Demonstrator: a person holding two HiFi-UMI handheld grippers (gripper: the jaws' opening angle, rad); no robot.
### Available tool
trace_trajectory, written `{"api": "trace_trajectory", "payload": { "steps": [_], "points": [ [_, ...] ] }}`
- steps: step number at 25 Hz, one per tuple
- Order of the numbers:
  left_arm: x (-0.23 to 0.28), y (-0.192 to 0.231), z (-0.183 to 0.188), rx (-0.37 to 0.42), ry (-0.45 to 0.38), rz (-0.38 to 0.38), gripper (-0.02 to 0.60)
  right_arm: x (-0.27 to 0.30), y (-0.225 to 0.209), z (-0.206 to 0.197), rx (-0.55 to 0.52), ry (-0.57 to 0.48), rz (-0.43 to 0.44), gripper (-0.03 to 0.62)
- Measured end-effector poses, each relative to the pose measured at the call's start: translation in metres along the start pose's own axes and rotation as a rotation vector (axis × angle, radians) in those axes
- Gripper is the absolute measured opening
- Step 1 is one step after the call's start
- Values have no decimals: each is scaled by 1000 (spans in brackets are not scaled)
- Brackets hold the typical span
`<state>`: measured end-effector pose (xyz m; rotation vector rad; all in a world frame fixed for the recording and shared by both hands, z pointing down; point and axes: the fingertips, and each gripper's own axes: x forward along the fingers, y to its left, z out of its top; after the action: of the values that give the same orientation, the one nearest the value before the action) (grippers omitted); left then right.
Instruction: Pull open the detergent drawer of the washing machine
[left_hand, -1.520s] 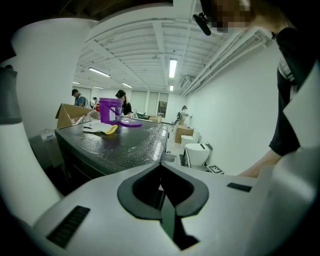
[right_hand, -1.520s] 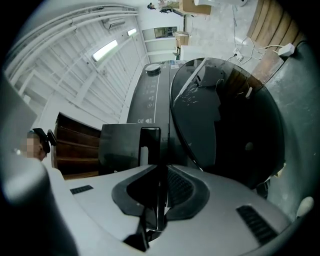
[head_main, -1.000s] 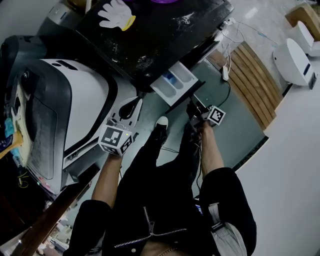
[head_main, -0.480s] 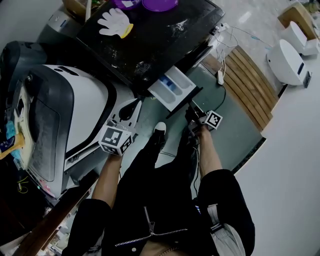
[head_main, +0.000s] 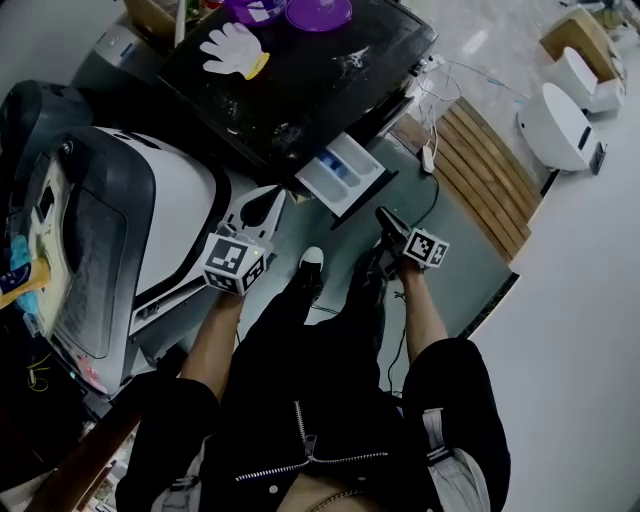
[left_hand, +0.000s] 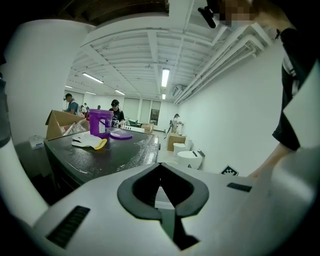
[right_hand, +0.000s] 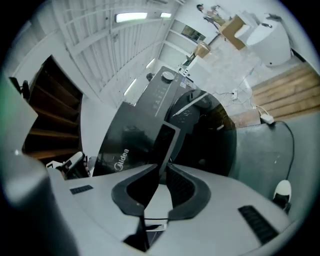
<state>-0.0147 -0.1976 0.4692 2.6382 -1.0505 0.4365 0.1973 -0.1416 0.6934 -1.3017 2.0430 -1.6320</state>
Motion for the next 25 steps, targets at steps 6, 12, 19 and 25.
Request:
{"api": "trace_trajectory", "payload": {
  "steps": [6, 12, 19, 25],
  "points": [
    [1, -4, 18, 24, -38, -57, 18, -19, 45, 20, -269, -6, -92, 6],
    [-3, -5, 38, 62, -76, -95, 18, -21, 134, 44, -514, -52, -85, 6],
    [-15, 0, 51, 77, -109, -110, 18, -26, 208, 65, -747, -138, -120, 6],
    [-22, 2, 62, 85, -143, -118, 18, -42, 262, 79, -868, -244, -114, 6]
  ]
}}
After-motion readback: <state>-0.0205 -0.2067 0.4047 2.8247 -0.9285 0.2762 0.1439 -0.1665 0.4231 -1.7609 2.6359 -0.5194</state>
